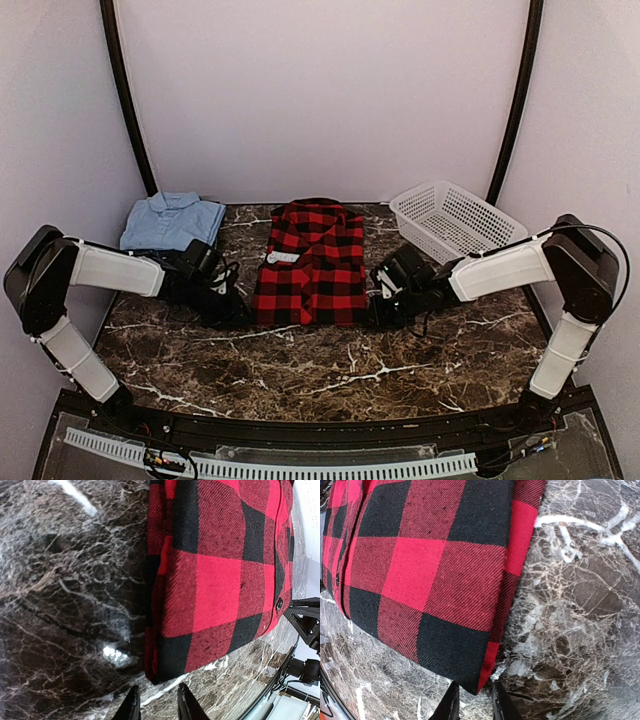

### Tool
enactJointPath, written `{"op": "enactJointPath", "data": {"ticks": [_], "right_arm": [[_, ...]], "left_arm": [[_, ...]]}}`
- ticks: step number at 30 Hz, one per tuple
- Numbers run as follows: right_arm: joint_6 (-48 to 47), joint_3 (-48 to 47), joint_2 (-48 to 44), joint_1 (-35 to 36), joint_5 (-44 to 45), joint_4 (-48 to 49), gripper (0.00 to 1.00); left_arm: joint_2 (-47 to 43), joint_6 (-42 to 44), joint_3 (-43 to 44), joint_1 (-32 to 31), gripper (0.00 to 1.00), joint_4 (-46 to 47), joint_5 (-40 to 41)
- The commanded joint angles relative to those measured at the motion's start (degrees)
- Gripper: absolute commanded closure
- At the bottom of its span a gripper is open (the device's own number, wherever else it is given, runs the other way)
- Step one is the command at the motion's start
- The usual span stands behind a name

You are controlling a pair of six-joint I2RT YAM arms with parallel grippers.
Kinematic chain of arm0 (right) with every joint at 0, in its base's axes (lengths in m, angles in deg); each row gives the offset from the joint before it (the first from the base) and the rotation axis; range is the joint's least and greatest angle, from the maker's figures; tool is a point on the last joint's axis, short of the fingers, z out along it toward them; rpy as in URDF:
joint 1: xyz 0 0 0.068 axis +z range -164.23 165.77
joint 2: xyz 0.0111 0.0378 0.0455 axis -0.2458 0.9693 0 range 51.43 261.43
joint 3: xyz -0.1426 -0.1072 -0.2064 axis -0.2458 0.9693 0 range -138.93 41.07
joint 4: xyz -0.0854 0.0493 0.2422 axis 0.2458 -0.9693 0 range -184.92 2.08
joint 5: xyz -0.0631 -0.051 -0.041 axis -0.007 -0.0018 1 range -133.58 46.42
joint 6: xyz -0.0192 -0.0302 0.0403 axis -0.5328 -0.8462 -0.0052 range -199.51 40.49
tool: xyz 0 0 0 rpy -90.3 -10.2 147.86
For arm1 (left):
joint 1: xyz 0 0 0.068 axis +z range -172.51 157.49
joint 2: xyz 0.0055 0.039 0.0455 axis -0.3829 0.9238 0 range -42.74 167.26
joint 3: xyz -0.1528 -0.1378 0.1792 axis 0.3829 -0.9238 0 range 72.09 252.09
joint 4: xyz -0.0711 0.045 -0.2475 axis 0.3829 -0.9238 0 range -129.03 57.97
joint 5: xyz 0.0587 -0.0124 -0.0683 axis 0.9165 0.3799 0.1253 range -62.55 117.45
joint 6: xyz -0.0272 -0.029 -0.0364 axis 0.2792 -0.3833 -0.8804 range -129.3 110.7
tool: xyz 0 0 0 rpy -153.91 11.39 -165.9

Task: Fold and stack the long sleeve shirts
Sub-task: Pick up the 2/3-rectangle-folded shirt from the center of the board.

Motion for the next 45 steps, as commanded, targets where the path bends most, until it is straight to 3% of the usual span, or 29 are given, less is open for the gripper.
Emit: {"op": "enactJointPath", "data": {"ticks": [1, 12, 20, 22, 24, 39, 45], "right_arm": [[0.5, 0.6, 0.5, 0.5, 0.0, 2.1, 0.8], [0.5, 0.6, 1.2, 0.5, 0.1, 2.8, 0.81], [0.3, 0.3, 1.2, 0.5, 0.7, 3.2, 0.93], [0.2, 0.5, 0.8, 0.6, 1.2, 3.1, 1.0], [0.1, 0.9, 0.1, 0.8, 1.7, 2.7, 1.0], [3.5, 11.0, -12.3, 9.0, 6.7, 0.6, 1.0], [5.0, 11.7, -16.1, 12.7, 9.1, -1.2, 1.0]], "left_arm": [[1.3, 0.0, -0.6, -0.5, 0.74, 1.6, 0.1], [5.3, 0.5, 1.4, -2.1, 0.75, 1.8, 2.3], [6.0, -0.2, 2.5, -2.5, 0.95, 1.1, 3.4], [5.6, -0.3, 2.7, -2.8, 1.0, 0.6, 3.6], [4.8, -0.4, 2.6, -3.3, 1.0, -0.1, 4.2], [-16.2, -9.7, -9.7, -11.8, 1.0, -8.9, 12.0], [-24.8, -11.8, -10.7, -13.9, 1.0, -11.8, 13.2]]}}
